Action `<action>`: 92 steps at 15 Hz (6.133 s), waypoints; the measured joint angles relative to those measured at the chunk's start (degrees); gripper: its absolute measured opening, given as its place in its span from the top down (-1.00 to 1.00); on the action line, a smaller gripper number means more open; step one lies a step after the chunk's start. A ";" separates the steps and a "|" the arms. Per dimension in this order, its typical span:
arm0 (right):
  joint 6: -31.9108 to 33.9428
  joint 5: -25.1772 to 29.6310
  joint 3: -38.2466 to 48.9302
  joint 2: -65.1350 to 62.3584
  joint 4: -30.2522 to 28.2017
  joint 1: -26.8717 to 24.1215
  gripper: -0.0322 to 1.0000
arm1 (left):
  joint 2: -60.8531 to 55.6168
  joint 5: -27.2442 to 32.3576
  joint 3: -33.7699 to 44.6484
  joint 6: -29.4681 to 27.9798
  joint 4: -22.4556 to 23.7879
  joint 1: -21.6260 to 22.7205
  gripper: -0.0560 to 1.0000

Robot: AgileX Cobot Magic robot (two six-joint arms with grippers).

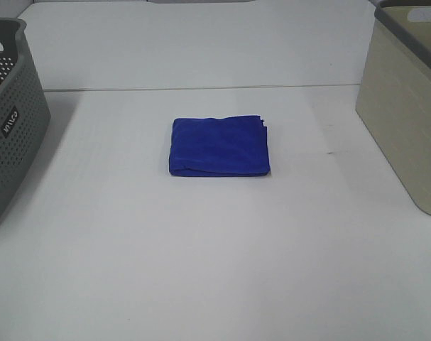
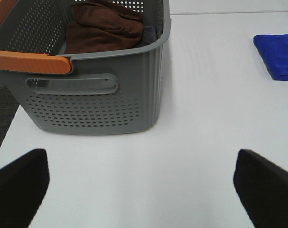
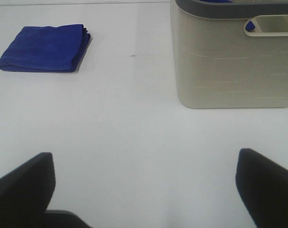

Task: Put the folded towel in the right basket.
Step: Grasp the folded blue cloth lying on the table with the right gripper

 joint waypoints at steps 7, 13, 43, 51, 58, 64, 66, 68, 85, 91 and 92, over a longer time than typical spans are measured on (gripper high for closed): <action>0.00 -0.06 0.00 0.00 -0.34 0.00 -0.97 | 0.00 0.00 0.00 0.00 0.00 0.00 -0.97; 0.00 -0.11 0.00 0.00 -0.63 0.00 -0.97 | 0.00 0.00 0.00 0.00 0.00 0.00 -0.97; 0.00 -0.17 0.00 0.00 -0.92 0.00 -0.97 | 0.00 0.00 0.00 0.00 0.00 0.00 -0.97; 0.00 -0.17 0.00 0.00 -0.92 0.00 -0.97 | 0.00 0.00 0.00 0.00 0.00 0.00 -0.97; 7.05 7.16 -11.75 25.67 0.06 0.00 -0.97 | 0.00 0.00 0.00 0.00 0.00 0.00 -0.97; 9.11 7.56 -45.49 67.95 2.98 0.00 -0.97 | 0.00 0.00 0.00 0.00 0.00 0.00 -0.97; 8.94 5.73 -50.59 75.34 4.35 0.00 -0.97 | 0.00 0.00 0.00 0.00 0.00 0.00 -0.97; 7.28 3.72 -55.00 82.96 10.83 0.11 -0.96 | 0.00 0.00 0.00 0.00 0.00 0.00 -0.97; -1.09 -0.80 -86.40 140.89 25.32 10.66 -0.92 | 0.00 0.00 0.00 0.00 0.00 0.00 -0.96; -0.97 -3.55 -87.09 143.58 24.92 10.66 -0.91 | 0.00 0.00 0.00 0.00 0.00 0.00 -0.96; -0.86 -3.55 -87.15 143.64 25.10 10.66 -0.91 | 0.00 0.00 0.00 0.00 0.00 0.00 -0.96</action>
